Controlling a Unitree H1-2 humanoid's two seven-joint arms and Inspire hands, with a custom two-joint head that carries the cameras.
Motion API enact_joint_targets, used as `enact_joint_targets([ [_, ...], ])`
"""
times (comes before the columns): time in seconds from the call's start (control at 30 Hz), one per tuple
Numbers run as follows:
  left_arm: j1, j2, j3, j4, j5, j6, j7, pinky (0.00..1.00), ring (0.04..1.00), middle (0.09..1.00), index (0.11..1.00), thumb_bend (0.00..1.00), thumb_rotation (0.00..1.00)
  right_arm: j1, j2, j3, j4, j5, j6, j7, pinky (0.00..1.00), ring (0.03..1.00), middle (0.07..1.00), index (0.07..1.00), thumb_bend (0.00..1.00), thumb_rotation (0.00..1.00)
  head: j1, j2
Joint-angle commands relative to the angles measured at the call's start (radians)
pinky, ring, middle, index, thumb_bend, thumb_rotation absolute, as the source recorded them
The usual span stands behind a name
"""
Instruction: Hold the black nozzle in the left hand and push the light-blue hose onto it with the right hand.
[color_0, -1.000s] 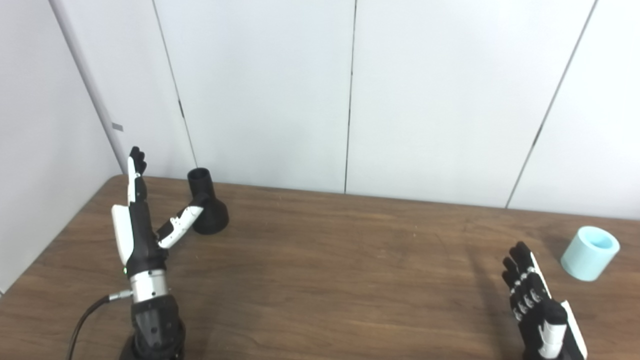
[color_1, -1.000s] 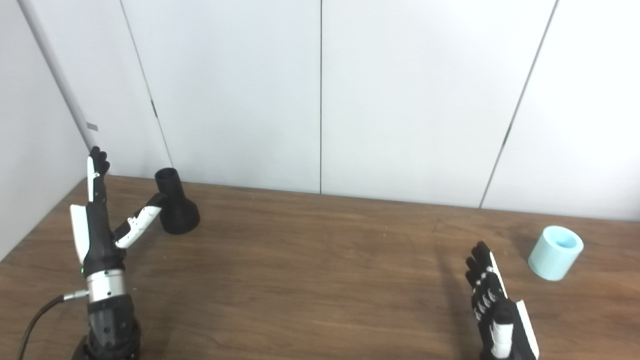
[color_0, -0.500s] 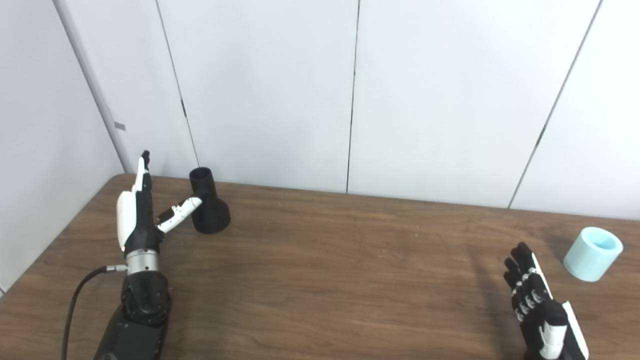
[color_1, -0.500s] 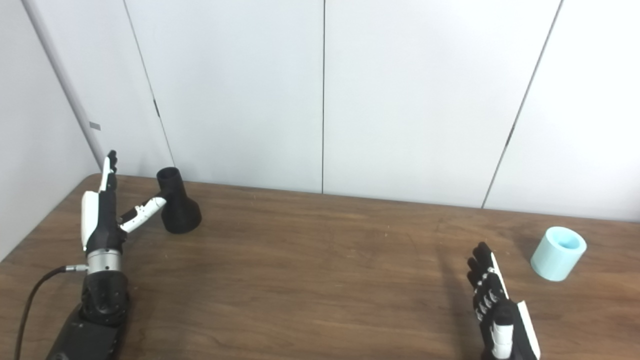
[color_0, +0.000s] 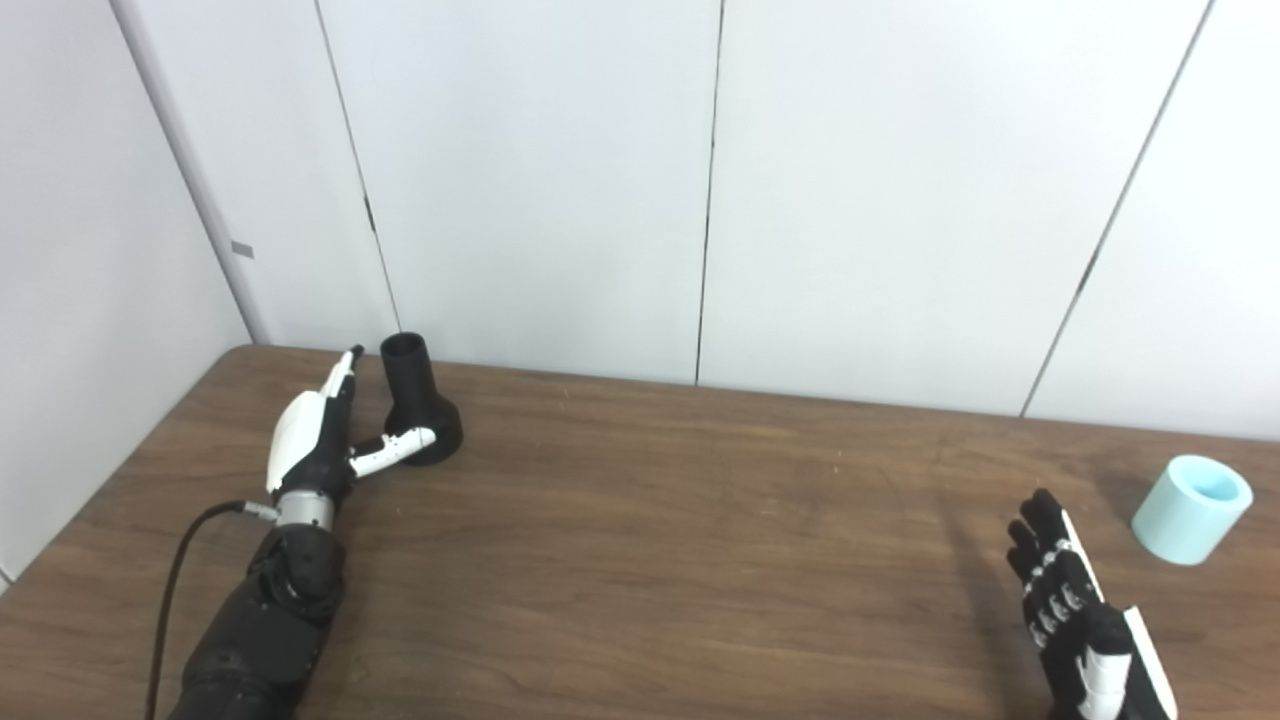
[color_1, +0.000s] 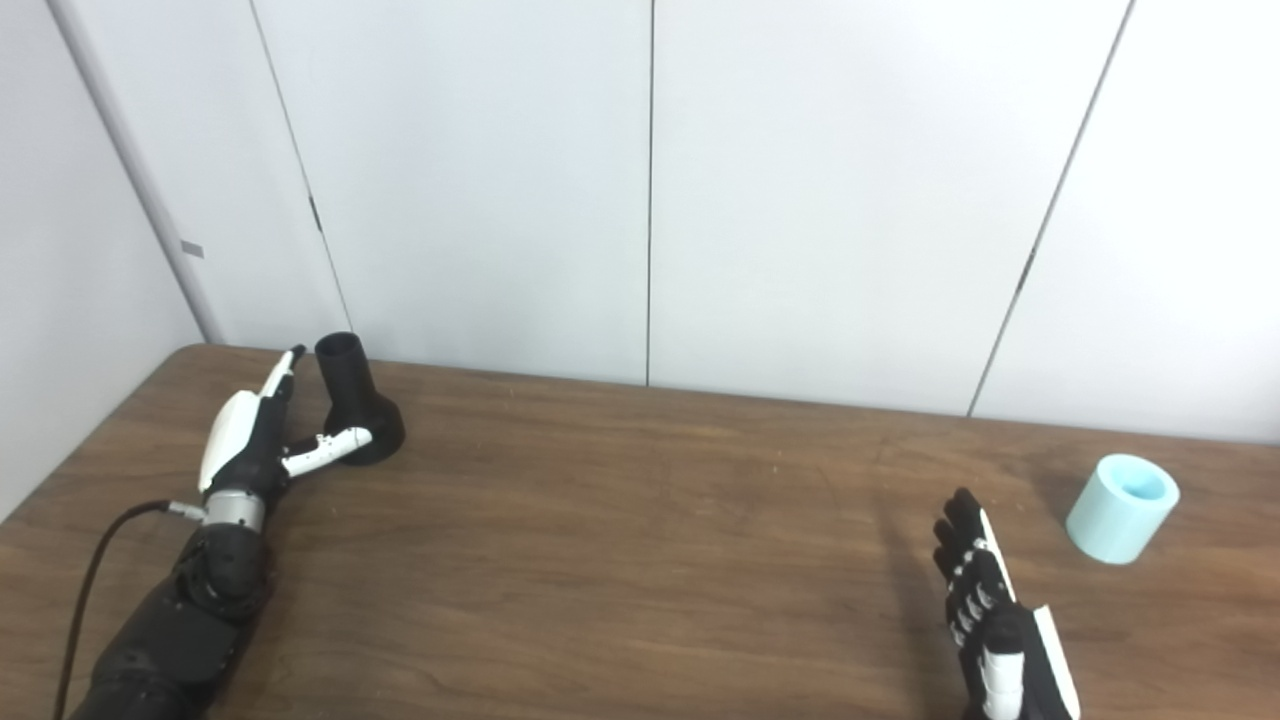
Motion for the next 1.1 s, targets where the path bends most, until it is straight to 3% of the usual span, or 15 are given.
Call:
enact_joint_targets([
  [0.0,-0.045,0.038,-0.006,-0.001,0.001,0.015,-0.006,0.99,0.990,0.993,0.902,0.93,0.56,0.045,0.019,0.010,0.018,0.004,0.005,-0.005,1.00,1.000,1.000,1.000,0.78,1.00,0.000,0.005],
  [0.17,-0.060,0.046,-0.017,0.007,-0.004,0.032,-0.016,0.99,0.987,0.984,0.872,0.93,0.56,0.048,0.022,0.011,0.008,0.001,0.012,-0.007,1.00,1.000,1.000,1.000,0.78,1.00,-0.003,0.010],
  [0.33,-0.074,0.052,-0.033,0.020,0.009,0.033,0.002,0.91,0.905,0.925,0.823,0.93,0.56,0.051,0.023,0.012,0.001,-0.002,0.018,-0.007,1.00,1.000,1.000,1.000,0.78,1.00,-0.003,0.013],
  [0.4,-0.081,0.051,-0.031,0.031,0.003,0.021,0.016,0.78,0.801,0.845,0.779,0.92,0.55,0.051,0.023,0.012,-0.003,-0.004,0.021,-0.007,1.00,1.000,1.000,1.000,0.78,1.00,-0.003,0.013],
  [0.43,-0.083,0.050,-0.029,0.033,-0.001,0.015,0.023,0.72,0.740,0.764,0.729,0.91,0.53,0.053,0.022,0.013,-0.007,-0.004,0.024,-0.007,1.00,1.000,1.000,1.000,0.78,1.00,-0.006,0.017],
  [0.53,-0.088,0.044,-0.023,0.044,-0.014,-0.002,0.041,0.63,0.648,0.640,0.647,0.88,0.51,0.054,0.021,0.012,-0.010,-0.003,0.027,-0.006,1.00,1.000,1.000,1.000,0.78,1.00,-0.006,0.017],
  [0.57,-0.089,0.038,-0.015,0.046,-0.028,-0.011,0.046,0.62,0.635,0.623,0.635,0.88,0.50,0.053,0.021,0.012,-0.010,-0.003,0.028,-0.005,1.00,1.000,1.000,1.000,0.78,1.00,-0.006,0.017],
  [0.6,-0.089,0.034,-0.010,0.047,-0.037,-0.017,0.049,0.54,0.565,0.571,0.593,0.85,0.46,0.053,0.021,0.012,-0.010,-0.002,0.030,-0.005,1.00,1.000,1.000,1.000,0.78,1.00,-0.006,0.017],
  [0.67,-0.091,0.017,0.013,0.052,-0.082,-0.032,0.045,0.45,0.523,0.550,0.567,0.84,0.42,0.055,0.021,0.012,-0.017,-0.002,0.037,-0.004,1.00,1.000,1.000,1.000,0.78,1.00,-0.007,0.022],
  [0.87,-0.095,-0.006,0.031,0.058,-0.141,-0.055,0.020,0.43,0.507,0.509,0.503,0.80,0.33,0.056,0.018,0.013,-0.026,-0.003,0.049,-0.004,1.00,1.000,1.000,1.000,0.78,1.00,-0.009,0.028],
  [1.07,-0.088,-0.010,0.026,0.026,-0.183,-0.041,-0.052,0.39,0.470,0.505,0.509,0.82,0.33,0.059,0.017,0.014,-0.042,-0.008,0.067,-0.006,1.00,1.000,1.000,1.000,0.78,1.00,-0.010,0.032],
])
